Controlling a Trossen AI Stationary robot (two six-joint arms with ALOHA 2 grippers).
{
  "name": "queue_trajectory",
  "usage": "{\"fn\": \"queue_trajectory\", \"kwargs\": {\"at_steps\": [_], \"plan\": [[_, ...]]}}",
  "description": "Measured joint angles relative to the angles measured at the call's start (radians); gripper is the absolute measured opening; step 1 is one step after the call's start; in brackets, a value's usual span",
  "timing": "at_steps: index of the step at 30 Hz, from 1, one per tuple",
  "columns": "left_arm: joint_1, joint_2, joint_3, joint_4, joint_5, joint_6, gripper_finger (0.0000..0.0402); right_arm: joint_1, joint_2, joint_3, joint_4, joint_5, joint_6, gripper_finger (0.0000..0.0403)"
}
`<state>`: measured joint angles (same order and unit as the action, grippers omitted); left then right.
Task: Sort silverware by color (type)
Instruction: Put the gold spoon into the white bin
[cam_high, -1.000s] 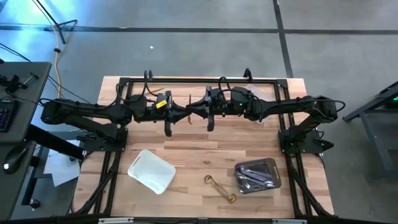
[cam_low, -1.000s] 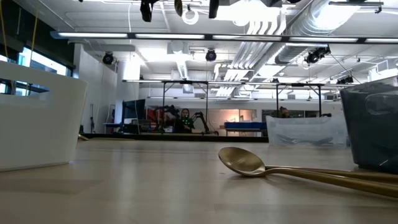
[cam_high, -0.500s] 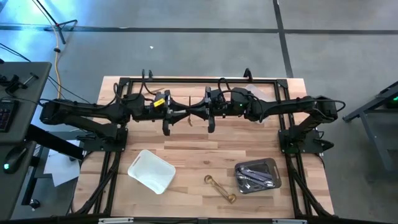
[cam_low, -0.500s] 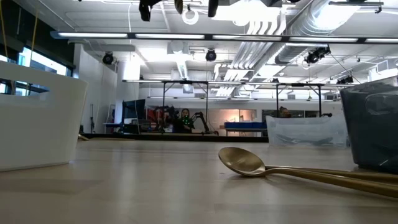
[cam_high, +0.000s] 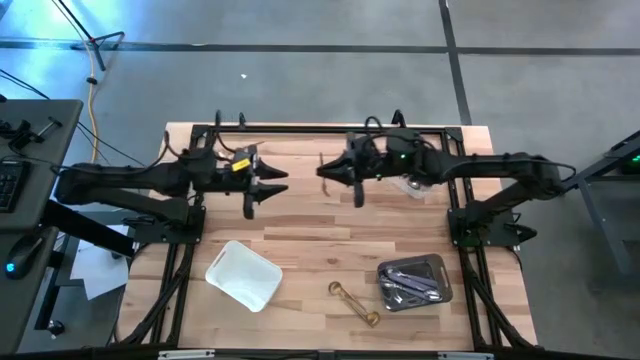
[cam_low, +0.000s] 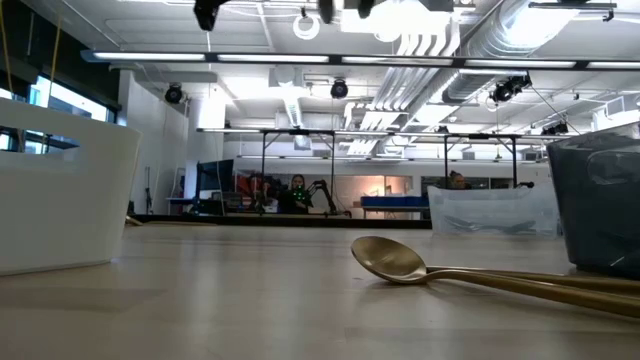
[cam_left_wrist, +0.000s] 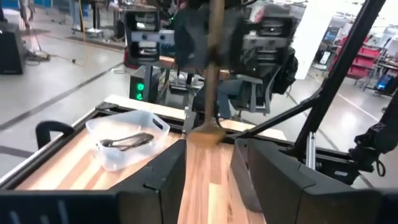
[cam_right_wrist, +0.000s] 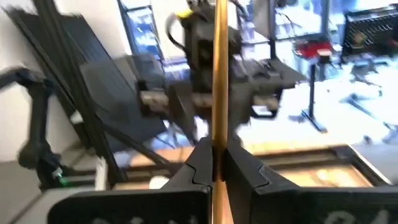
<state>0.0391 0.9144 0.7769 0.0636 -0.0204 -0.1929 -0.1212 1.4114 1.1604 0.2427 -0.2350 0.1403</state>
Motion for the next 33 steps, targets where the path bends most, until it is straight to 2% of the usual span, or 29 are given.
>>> {"fn": "queue_trajectory", "kwargs": {"at_steps": [2, 5, 8, 12, 16, 33], "plan": [[0.0, -0.026, 0.0, -0.016, -0.011, 0.013, 0.0156, -0.009, -0.055, -0.038, -0.065, 0.002, -0.002, 0.0005], [0.0, -0.056, -0.019, 0.002, -0.02, 0.02, 0.0154, -0.012, -0.152, -0.132, -0.056, 0.011, 0.038, 0.0005], [0.0, -0.073, -0.054, 0.026, -0.045, 0.008, 0.0154, 0.001, -0.261, -0.263, -0.034, 0.085, 0.099, 0.0005], [0.0, -0.084, -0.126, 0.136, -0.052, -0.039, 0.0154, 0.039, -0.407, -0.426, 0.016, 0.186, 0.168, 0.0005], [0.001, -0.083, -0.179, 0.227, -0.054, -0.067, 0.0154, 0.069, -0.503, -0.502, 0.03, 0.257, 0.199, 0.0005], [0.002, -0.084, -0.179, 0.233, -0.07, -0.055, 0.0154, 0.071, -0.521, -0.506, 0.039, 0.28, 0.173, 0.0005]]}}
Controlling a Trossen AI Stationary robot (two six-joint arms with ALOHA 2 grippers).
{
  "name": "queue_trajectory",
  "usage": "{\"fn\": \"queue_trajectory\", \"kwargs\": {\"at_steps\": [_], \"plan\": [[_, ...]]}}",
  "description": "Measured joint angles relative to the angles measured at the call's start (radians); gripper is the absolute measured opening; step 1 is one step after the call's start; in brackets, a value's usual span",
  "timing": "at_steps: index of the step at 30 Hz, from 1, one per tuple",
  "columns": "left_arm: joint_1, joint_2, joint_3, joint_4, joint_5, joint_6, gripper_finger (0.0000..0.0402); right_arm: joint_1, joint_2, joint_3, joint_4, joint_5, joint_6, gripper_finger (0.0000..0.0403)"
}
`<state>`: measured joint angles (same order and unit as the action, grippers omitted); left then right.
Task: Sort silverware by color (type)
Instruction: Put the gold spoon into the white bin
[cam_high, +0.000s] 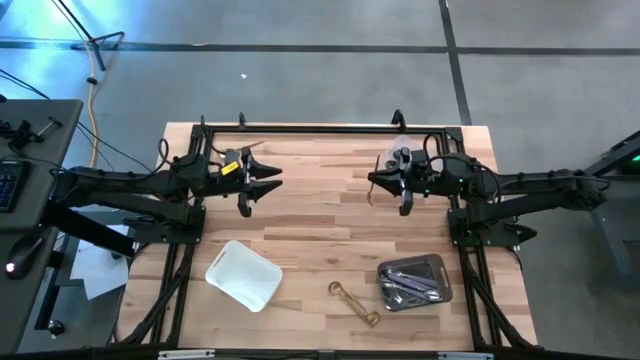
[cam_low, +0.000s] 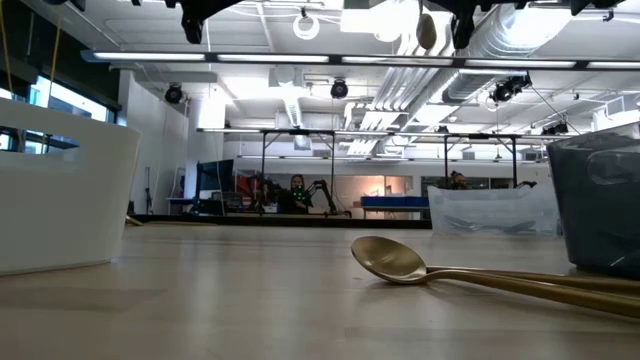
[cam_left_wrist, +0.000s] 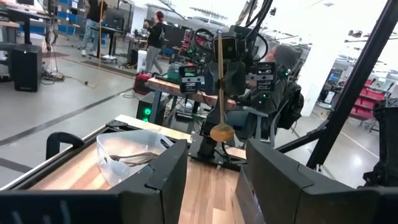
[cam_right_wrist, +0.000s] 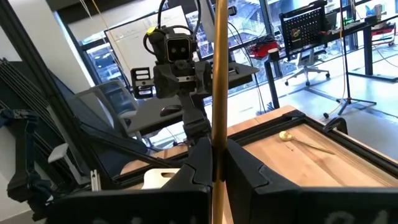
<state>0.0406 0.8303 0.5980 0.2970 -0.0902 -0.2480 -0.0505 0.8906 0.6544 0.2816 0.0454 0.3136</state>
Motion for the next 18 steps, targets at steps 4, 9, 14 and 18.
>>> {"fn": "queue_trajectory", "kwargs": {"at_steps": [4, 9, 14, 18], "plan": [[0.0, 0.0, 0.0, -0.001, 0.0, 0.007, 0.0154, 0.0, 0.0, 0.0, 0.0, 0.0, 0.0, 0.0005], [0.0, 0.016, 0.001, 0.041, -0.001, -0.013, 0.0154, 0.0, 0.019, 0.001, 0.03, 0.0, 0.0, 0.0005], [0.0, 0.087, 0.004, 0.064, -0.008, -0.029, 0.0154, 0.0, 0.118, 0.016, 0.105, 0.0, 0.0, 0.0005], [0.0, 0.166, 0.042, 0.068, -0.006, -0.038, 0.0154, 0.0, 0.249, 0.106, 0.136, -0.032, -0.036, 0.0005]]}}
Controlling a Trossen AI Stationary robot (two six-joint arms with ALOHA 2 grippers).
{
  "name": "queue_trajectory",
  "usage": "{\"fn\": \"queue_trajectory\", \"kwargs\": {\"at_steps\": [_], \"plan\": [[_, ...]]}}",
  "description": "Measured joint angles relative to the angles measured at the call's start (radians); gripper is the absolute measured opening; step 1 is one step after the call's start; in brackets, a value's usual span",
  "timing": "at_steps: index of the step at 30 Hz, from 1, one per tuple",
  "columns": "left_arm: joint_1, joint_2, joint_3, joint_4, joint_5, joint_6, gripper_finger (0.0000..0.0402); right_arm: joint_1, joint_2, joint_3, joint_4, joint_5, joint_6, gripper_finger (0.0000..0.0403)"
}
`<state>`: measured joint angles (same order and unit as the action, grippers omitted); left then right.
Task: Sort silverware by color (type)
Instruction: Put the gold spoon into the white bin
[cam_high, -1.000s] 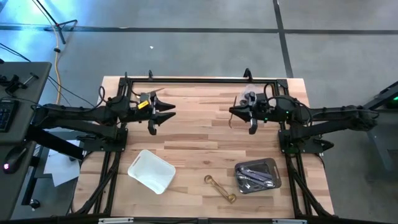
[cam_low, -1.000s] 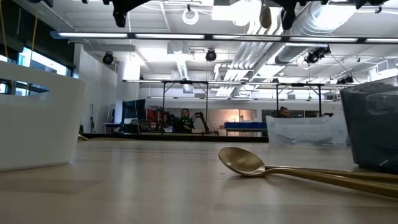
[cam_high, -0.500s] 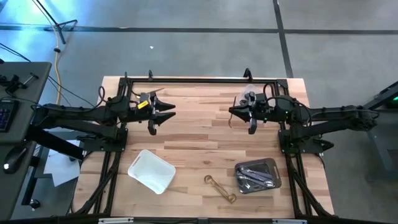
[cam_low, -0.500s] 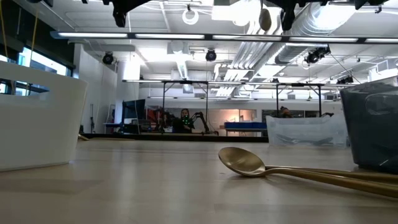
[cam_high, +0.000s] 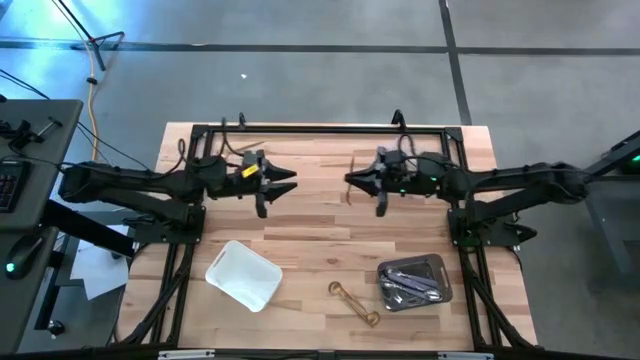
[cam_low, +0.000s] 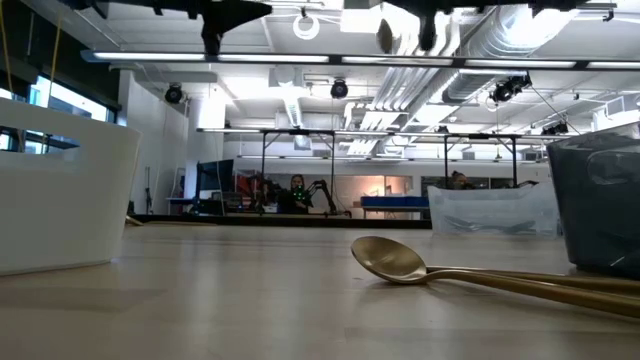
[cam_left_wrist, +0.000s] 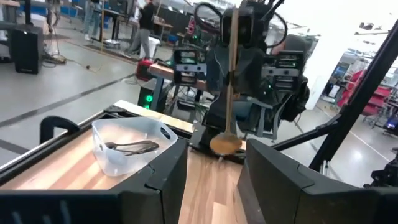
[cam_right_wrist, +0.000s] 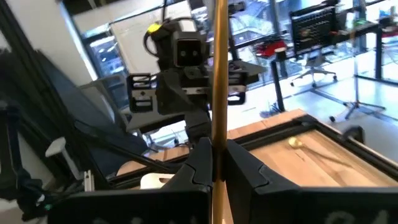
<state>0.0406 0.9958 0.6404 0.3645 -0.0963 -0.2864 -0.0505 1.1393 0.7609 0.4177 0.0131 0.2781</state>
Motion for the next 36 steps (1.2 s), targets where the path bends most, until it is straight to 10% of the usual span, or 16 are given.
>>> {"fn": "queue_trajectory", "kwargs": {"at_steps": [15, 36], "plan": [[0.0, 0.192, 0.108, 0.075, 0.103, 0.029, 0.0154, -0.03, 0.346, 0.331, -0.001, -0.174, -0.107, 0.0005], [-0.014, 0.196, 0.109, 0.097, 0.085, 0.082, 0.0154, -0.034, 0.38, 0.344, 0.073, -0.189, -0.068, 0.0005]]}}
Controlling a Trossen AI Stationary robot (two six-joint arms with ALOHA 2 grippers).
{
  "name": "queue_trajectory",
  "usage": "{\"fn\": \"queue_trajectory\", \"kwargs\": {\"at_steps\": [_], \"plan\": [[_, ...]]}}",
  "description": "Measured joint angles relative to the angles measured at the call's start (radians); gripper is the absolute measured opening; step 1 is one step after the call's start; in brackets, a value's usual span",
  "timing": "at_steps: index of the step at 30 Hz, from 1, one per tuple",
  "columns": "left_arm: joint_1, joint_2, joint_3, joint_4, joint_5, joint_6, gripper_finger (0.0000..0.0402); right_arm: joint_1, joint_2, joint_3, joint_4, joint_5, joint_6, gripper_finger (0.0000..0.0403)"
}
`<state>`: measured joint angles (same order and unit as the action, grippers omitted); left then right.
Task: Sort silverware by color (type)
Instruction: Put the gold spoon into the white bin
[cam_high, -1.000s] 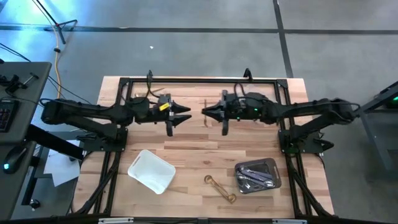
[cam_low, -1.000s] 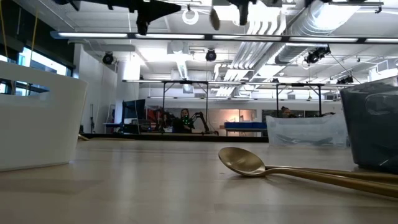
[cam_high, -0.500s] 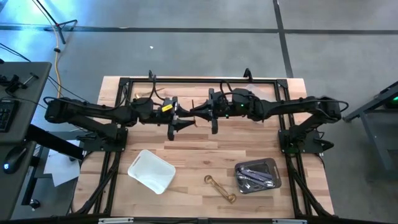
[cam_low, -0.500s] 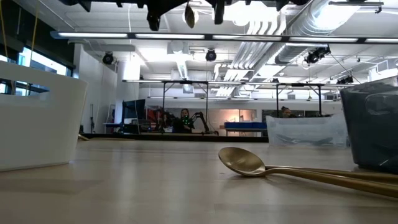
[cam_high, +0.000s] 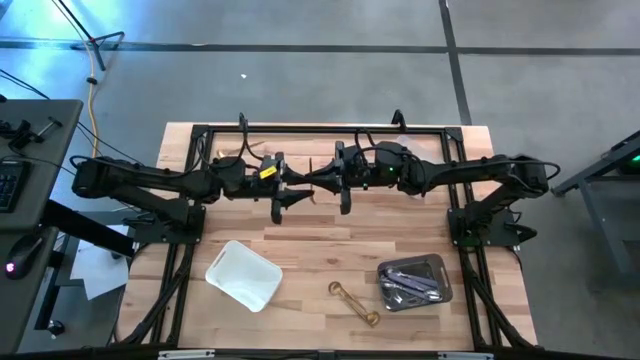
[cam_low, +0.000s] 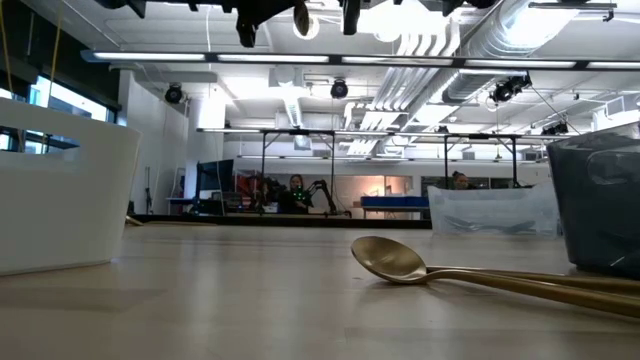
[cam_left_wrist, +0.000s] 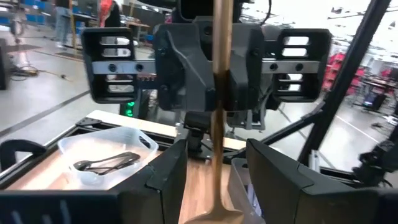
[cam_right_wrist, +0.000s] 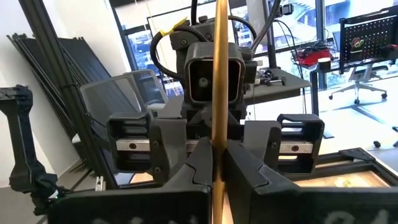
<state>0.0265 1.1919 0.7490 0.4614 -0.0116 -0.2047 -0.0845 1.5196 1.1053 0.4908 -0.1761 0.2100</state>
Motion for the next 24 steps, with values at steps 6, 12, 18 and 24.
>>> {"fn": "queue_trajectory", "kwargs": {"at_steps": [6, 12, 18, 24], "plan": [[0.0, 0.0, 0.0, 0.0, -0.028, 0.01, 0.0134, 0.0, 0.0, 0.0, 0.0, 0.0, 0.002, 0.0005], [0.0, 0.0, 0.0, 0.0, -0.027, 0.016, 0.008, 0.0, 0.0, 0.0, 0.001, 0.0, 0.002, 0.0005], [0.0, 0.0, 0.0, 0.001, -0.025, 0.018, 0.0037, 0.0, 0.0, 0.0, 0.001, 0.001, 0.002, 0.0005], [0.0, -0.001, 0.0, 0.001, -0.024, 0.023, 0.0007, 0.0, 0.0, 0.0, 0.001, 0.0, 0.001, 0.0005]]}}
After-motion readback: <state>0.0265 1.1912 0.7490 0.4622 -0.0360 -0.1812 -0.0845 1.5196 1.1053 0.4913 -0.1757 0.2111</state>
